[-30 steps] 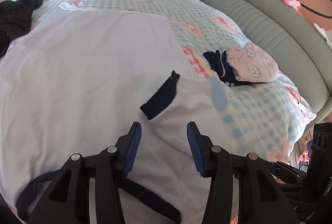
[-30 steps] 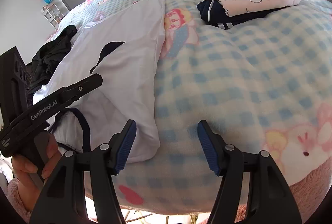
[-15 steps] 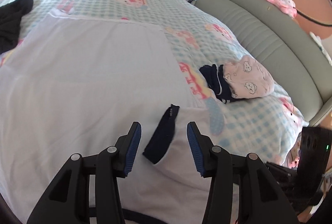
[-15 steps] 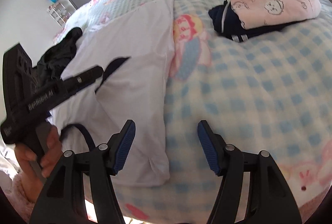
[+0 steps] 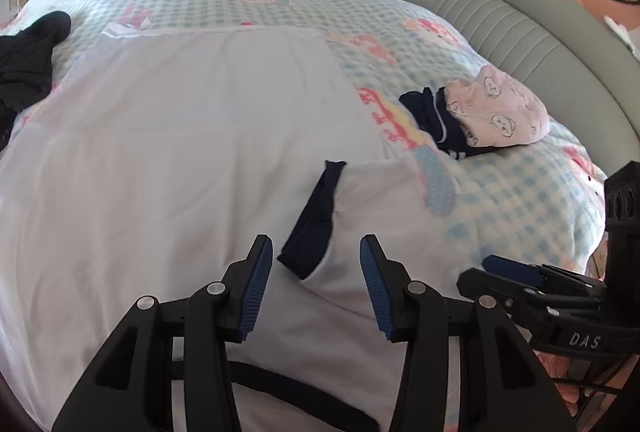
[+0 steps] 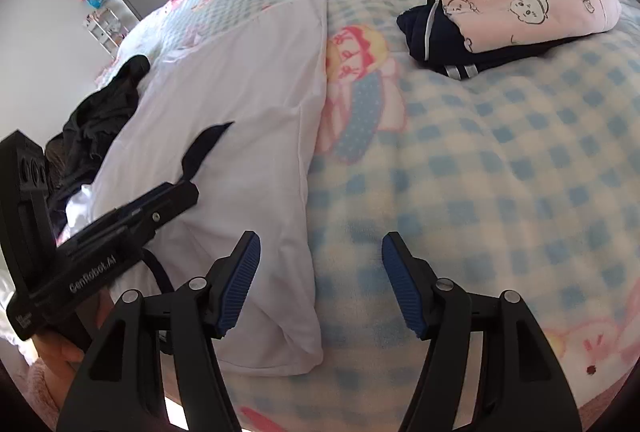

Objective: Fold clothes

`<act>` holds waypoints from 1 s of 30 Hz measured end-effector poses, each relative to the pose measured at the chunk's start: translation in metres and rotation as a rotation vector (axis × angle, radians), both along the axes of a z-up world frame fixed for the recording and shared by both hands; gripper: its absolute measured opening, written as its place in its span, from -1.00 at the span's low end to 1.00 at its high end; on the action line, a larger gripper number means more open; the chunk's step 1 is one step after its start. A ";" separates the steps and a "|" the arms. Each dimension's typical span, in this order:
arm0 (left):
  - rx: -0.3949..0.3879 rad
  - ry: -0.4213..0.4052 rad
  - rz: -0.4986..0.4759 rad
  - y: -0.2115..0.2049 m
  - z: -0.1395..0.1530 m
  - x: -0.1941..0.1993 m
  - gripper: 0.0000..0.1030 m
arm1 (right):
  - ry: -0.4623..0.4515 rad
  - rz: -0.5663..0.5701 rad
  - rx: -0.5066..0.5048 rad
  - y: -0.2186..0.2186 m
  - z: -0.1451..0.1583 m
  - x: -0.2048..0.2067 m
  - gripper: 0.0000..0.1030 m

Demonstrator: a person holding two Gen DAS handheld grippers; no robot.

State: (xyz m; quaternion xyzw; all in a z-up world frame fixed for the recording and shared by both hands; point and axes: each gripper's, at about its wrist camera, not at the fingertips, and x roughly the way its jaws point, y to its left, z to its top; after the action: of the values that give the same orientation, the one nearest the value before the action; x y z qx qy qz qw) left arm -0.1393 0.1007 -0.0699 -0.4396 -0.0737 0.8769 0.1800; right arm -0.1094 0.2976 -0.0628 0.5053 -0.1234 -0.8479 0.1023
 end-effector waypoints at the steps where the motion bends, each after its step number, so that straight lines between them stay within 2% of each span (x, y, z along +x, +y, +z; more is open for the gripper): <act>1: -0.013 0.006 -0.008 0.004 0.002 0.000 -0.07 | 0.006 -0.005 0.012 0.001 0.003 -0.007 0.26; 4: -0.052 0.001 -0.009 0.011 0.004 -0.010 -0.07 | 0.030 -0.022 0.073 0.002 0.013 -0.037 0.26; 8: -0.041 -0.018 -0.002 0.008 0.005 -0.015 -0.07 | -0.001 0.000 0.077 0.000 0.005 -0.082 0.26; 12: -0.053 -0.033 -0.010 0.012 -0.005 -0.017 -0.07 | -0.077 0.041 0.046 -0.008 -0.020 -0.116 0.26; 13: -0.056 -0.045 -0.007 0.012 -0.008 -0.018 -0.07 | -0.098 0.047 0.065 -0.011 -0.027 -0.120 0.26; 16: -0.054 -0.076 0.009 0.010 -0.019 -0.020 -0.07 | -0.103 0.040 0.134 -0.012 -0.039 -0.118 0.22; 19: -0.054 -0.080 0.009 0.008 -0.025 -0.019 -0.03 | -0.073 0.004 0.189 -0.003 -0.038 -0.108 0.14; 23: -0.059 -0.084 0.008 0.006 -0.023 -0.019 0.01 | -0.043 -0.044 0.156 0.010 -0.027 -0.095 0.12; 27: 0.048 -0.030 0.015 -0.009 -0.002 -0.003 -0.03 | 0.031 -0.038 0.012 0.018 0.004 -0.064 0.17; 28: 0.087 -0.017 0.014 -0.013 0.002 0.005 -0.03 | 0.042 -0.024 -0.015 0.018 0.011 -0.051 0.27; 30: 0.183 -0.011 0.017 -0.019 0.006 0.023 -0.02 | 0.044 0.007 -0.037 0.011 0.014 -0.025 0.34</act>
State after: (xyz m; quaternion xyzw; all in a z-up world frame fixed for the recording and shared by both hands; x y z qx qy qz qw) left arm -0.1161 0.0813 -0.0640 -0.4256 -0.1585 0.8655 0.2115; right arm -0.1343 0.3087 -0.0491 0.4852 -0.1350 -0.8560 0.1169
